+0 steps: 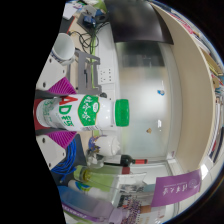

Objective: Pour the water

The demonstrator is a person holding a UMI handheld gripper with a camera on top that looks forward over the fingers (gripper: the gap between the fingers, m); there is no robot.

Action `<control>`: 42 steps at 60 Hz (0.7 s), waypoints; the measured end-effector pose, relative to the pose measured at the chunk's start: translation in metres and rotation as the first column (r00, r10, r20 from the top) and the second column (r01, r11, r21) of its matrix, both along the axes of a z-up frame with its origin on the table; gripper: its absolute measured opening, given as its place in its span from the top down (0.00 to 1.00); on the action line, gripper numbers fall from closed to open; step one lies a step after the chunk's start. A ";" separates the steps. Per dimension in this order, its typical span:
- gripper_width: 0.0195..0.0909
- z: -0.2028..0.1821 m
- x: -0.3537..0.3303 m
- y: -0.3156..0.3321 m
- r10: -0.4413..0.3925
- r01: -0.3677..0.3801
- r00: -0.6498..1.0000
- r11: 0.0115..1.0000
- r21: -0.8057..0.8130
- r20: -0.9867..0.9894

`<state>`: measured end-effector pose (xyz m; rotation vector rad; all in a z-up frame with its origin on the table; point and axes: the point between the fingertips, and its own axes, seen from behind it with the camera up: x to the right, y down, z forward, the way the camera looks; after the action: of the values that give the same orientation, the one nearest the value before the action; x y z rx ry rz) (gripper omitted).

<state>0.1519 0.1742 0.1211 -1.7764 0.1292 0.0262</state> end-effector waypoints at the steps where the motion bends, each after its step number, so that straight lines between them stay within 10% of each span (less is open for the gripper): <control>1: 0.64 -0.004 -0.001 0.001 0.006 -0.006 1.000 1.000 -0.002 -0.001; 18: 0.49 -0.012 -0.002 -0.010 0.020 -0.020 1.000 1.000 0.003 0.010; 29: 0.06 -0.019 0.009 -0.029 -0.023 0.024 1.000 0.998 -0.062 0.005; 42: 0.08 -0.022 0.001 -0.083 0.034 -0.029 0.999 0.984 -0.174 0.025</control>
<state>0.1533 0.0911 0.0988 -1.9526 0.0850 0.0134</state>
